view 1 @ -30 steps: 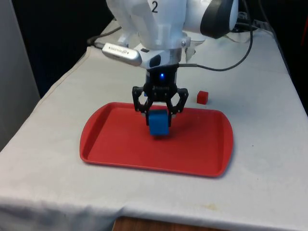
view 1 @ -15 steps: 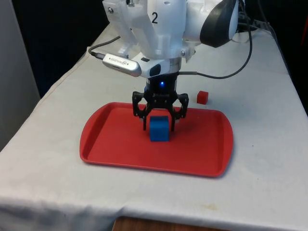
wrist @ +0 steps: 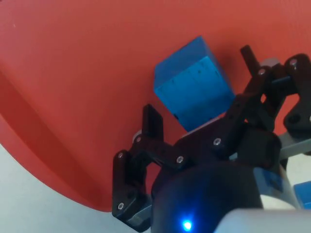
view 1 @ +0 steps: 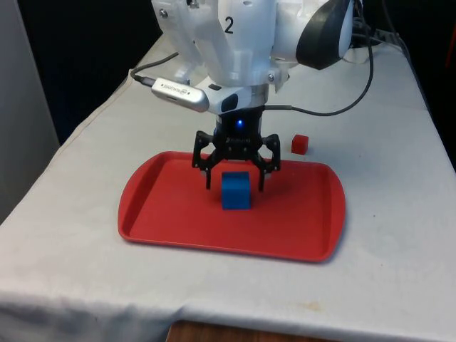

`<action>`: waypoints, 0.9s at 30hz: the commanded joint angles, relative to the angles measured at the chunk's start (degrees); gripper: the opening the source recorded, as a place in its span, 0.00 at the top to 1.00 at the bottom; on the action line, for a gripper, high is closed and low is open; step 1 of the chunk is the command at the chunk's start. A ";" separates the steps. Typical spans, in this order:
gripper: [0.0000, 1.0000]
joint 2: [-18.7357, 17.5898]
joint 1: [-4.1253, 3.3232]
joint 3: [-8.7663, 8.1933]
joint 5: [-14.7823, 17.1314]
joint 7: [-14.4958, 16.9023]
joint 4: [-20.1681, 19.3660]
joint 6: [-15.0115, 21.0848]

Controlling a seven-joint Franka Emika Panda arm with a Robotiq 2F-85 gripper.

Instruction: Pick up the largest block and place it onto the tray.

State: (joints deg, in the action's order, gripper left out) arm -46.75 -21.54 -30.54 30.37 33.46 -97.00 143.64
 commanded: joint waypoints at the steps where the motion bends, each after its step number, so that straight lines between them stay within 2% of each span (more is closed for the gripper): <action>1: 0.00 0.63 -0.23 -0.29 -0.23 -0.11 -0.06 -0.46; 7: 0.00 2.41 -0.74 -1.43 -0.74 -0.40 0.57 -2.41; 9: 0.00 2.58 -0.46 -1.15 -0.34 0.00 0.69 -2.23; 10: 0.00 2.86 -0.80 -1.66 -0.86 -0.46 0.80 -2.92; 17: 0.00 4.76 -1.26 -2.92 -1.26 -0.69 1.83 -5.27; 18: 0.00 4.41 -0.86 -2.29 -0.52 -0.06 1.83 -4.47; 19: 0.00 5.04 -1.32 -3.04 -1.26 -0.69 1.95 -5.61; 24: 0.00 6.30 -1.66 -3.84 -1.43 -0.69 2.69 -7.28; 27: 0.00 6.47 -1.32 -3.50 -0.86 -0.11 2.75 -7.22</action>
